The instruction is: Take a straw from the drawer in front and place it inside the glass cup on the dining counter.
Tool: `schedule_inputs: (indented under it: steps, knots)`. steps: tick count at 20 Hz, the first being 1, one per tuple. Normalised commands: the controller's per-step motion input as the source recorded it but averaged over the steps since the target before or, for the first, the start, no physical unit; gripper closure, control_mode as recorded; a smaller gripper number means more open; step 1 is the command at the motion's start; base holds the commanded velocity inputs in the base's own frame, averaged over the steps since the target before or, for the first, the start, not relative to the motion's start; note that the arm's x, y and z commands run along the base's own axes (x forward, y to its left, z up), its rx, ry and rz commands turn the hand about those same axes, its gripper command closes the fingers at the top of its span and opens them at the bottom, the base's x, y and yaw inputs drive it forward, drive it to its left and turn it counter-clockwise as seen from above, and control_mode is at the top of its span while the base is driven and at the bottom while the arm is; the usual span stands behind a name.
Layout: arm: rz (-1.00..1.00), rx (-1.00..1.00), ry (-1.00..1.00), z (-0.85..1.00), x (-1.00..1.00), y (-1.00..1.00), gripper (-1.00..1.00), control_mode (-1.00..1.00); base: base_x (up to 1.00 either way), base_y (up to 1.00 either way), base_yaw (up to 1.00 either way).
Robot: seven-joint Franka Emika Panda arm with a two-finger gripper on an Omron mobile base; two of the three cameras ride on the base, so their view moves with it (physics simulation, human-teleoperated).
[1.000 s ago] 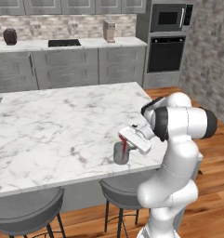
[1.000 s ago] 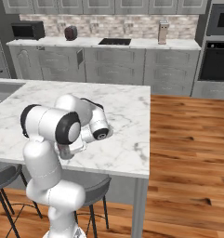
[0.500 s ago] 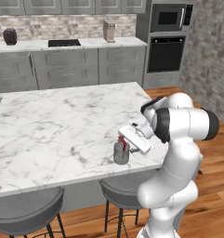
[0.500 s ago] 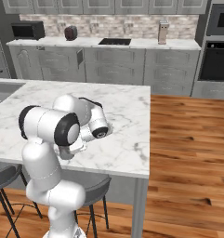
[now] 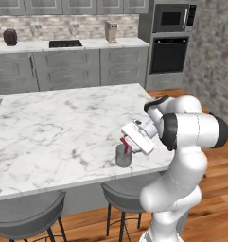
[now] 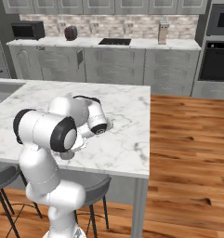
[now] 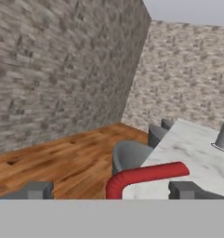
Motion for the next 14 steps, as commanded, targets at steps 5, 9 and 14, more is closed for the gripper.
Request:
schedule_inputs:
  steps: [5, 9, 14]
  knots:
    - [-0.13, -0.19, -0.15, 0.2, 0.0, 0.0, -1.0, -1.0, 0.0, 0.0, 0.0]
    - [-0.17, -0.25, -0.22, 0.33, 0.0, 0.0, -1.0, -1.0, 0.0, 0.0, 0.0]
    - [-0.16, -0.27, -0.18, 0.17, 0.0, 0.0, -1.0, -1.0, 0.0, 0.0, 0.0]
